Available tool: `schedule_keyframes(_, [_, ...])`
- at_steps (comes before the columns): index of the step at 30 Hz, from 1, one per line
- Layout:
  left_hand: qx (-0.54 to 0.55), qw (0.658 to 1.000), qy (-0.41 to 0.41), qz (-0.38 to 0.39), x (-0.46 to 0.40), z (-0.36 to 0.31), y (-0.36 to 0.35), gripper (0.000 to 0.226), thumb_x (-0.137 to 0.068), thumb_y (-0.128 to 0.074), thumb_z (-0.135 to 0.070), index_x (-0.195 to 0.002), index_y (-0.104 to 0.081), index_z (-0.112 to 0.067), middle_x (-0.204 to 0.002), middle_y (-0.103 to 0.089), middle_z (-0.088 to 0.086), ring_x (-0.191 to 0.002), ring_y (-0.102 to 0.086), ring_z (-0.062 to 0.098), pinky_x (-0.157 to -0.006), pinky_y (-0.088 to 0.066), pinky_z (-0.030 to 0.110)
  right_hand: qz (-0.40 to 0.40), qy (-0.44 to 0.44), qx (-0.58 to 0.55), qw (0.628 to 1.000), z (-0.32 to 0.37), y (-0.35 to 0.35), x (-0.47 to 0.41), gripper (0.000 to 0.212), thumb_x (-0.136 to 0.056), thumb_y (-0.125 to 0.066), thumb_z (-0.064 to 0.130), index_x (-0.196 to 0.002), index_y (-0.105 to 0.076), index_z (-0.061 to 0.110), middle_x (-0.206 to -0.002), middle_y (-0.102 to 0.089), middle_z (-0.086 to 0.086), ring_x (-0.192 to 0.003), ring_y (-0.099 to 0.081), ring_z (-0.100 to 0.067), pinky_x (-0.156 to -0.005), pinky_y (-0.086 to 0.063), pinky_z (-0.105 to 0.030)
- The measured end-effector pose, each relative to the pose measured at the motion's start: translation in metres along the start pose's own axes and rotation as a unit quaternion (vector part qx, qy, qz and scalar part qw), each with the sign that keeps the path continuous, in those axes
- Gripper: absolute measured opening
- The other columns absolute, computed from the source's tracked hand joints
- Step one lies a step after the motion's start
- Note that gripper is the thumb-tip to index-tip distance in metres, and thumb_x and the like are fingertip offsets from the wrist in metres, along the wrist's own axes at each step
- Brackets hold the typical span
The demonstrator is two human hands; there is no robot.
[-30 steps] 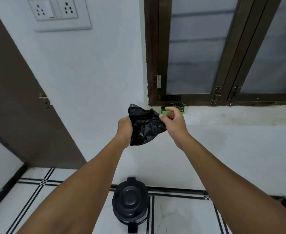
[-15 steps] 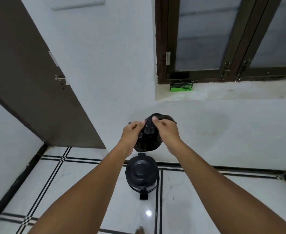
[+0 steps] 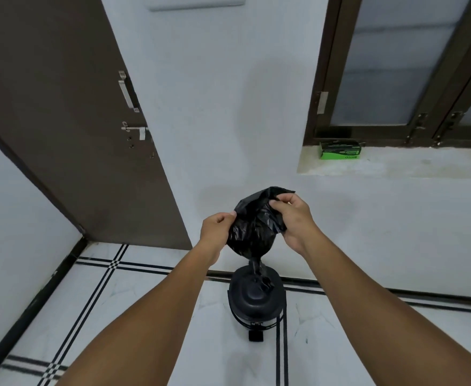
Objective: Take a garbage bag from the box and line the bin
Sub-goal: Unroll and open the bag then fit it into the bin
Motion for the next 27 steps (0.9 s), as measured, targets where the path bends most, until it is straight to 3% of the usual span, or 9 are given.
schedule_keyframes(3, [-0.058,0.998,-0.002,-0.011,-0.016,-0.001,0.023,0.013,-0.094,-0.068,-0.032,-0.106,-0.07,-0.026,-0.116,-0.071,0.003,-0.111,-0.067,0.027,-0.101,-0.055,0.045,-0.021,0.02,0.025,0.999,-0.005,-0.02,-0.006,0.025,-0.092,-0.061,-0.003,-0.109,-0.065,0.015,-0.102,-0.072,-0.011,-0.088,-0.07,-0.024,-0.078,-0.06,-0.037])
schedule_keyframes(7, [-0.026,0.997,-0.011,0.076,-0.015,-0.014,0.008,0.04,-0.093,-0.062,-0.059,-0.104,-0.073,-0.022,-0.111,-0.074,-0.001,-0.103,-0.067,0.018,-0.094,-0.052,0.039,0.008,0.058,0.156,0.986,-0.011,-0.039,-0.006,0.032,-0.088,-0.063,-0.004,-0.111,-0.069,0.017,-0.105,-0.074,-0.006,-0.096,-0.072,-0.021,-0.086,-0.06,-0.032])
schedule_keyframes(10, [-0.07,0.99,-0.033,0.119,-0.023,-0.024,-0.006,0.027,-0.095,-0.068,-0.039,-0.102,-0.076,-0.014,-0.096,-0.074,0.001,-0.091,-0.067,0.02,-0.085,-0.05,0.034,0.026,0.081,0.203,0.975,-0.007,-0.046,-0.01,0.028,-0.088,-0.061,-0.003,-0.104,-0.07,0.018,-0.101,-0.073,-0.002,-0.09,-0.069,-0.015,-0.076,-0.054,-0.019])
schedule_keyframes(12, [-0.065,0.993,-0.027,0.092,-0.03,-0.023,-0.004,0.017,-0.096,-0.068,-0.024,-0.095,-0.077,-0.01,-0.09,-0.072,0.006,-0.086,-0.063,0.022,-0.085,-0.054,0.041,0.032,0.081,0.234,0.968,-0.006,-0.046,-0.014,0.029,-0.09,-0.057,-0.004,-0.108,-0.067,0.016,-0.104,-0.07,-0.001,-0.09,-0.067,-0.011,-0.073,-0.051,-0.016])
schedule_keyframes(14, [-0.039,0.998,0.001,0.048,-0.037,-0.019,0.004,0.015,-0.095,-0.068,-0.022,-0.086,-0.078,-0.015,-0.087,-0.073,0.006,-0.082,-0.064,0.023,-0.087,-0.058,0.047,0.017,0.081,0.252,0.964,-0.003,-0.038,-0.018,0.029,-0.092,-0.05,-0.004,-0.108,-0.064,0.016,-0.102,-0.067,-0.002,-0.086,-0.064,-0.013,-0.069,-0.049,-0.019])
schedule_keyframes(18, [0.019,0.999,0.037,-0.028,-0.051,-0.012,0.025,0.016,-0.098,-0.064,-0.016,-0.085,-0.072,-0.013,-0.095,-0.073,0.009,-0.086,-0.067,0.025,-0.074,-0.058,0.033,-0.011,0.03,0.228,0.973,-0.003,-0.02,-0.028,0.028,-0.087,-0.035,0.0,-0.086,-0.058,0.015,-0.081,-0.058,-0.008,-0.076,-0.053,-0.024,-0.064,-0.042,-0.03])
schedule_keyframes(21, [0.022,0.996,0.035,-0.076,-0.054,-0.011,0.032,0.012,-0.096,-0.063,-0.009,-0.089,-0.058,-0.017,-0.101,-0.067,0.011,-0.087,-0.066,0.027,-0.078,-0.062,0.038,-0.002,-0.034,0.156,0.987,-0.009,-0.011,-0.029,0.015,-0.083,-0.046,0.026,-0.085,-0.058,0.017,-0.083,-0.061,-0.005,-0.08,-0.056,-0.025,-0.072,-0.043,-0.036])
schedule_keyframes(23, [-0.028,0.995,-0.001,-0.092,-0.053,-0.019,0.031,0.022,-0.094,-0.058,-0.003,-0.084,-0.05,-0.021,-0.094,-0.06,0.007,-0.076,-0.056,0.023,-0.064,-0.054,0.033,0.017,-0.02,0.193,0.981,-0.006,-0.01,-0.033,0.034,-0.086,-0.061,0.046,-0.093,-0.062,0.012,-0.091,-0.07,-0.004,-0.084,-0.065,-0.023,-0.078,-0.05,-0.037])
schedule_keyframes(27, [-0.188,0.979,-0.077,-0.025,-0.048,-0.039,0.007,0.045,-0.086,-0.034,0.014,-0.074,-0.065,-0.017,-0.084,-0.063,0.0,-0.071,-0.055,0.017,-0.049,-0.039,0.018,-0.006,0.097,0.407,0.908,0.008,-0.006,-0.039,0.018,-0.088,-0.07,0.017,-0.093,-0.053,0.013,-0.085,-0.056,0.001,-0.079,-0.054,-0.019,-0.063,-0.042,-0.027])
Point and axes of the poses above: each hand's wrist, its own x-axis away from the middle knuckle, its own y-axis out of the back of the hand, z = x × y, the point moved 9 cm from there along -x, towards the middle knuckle
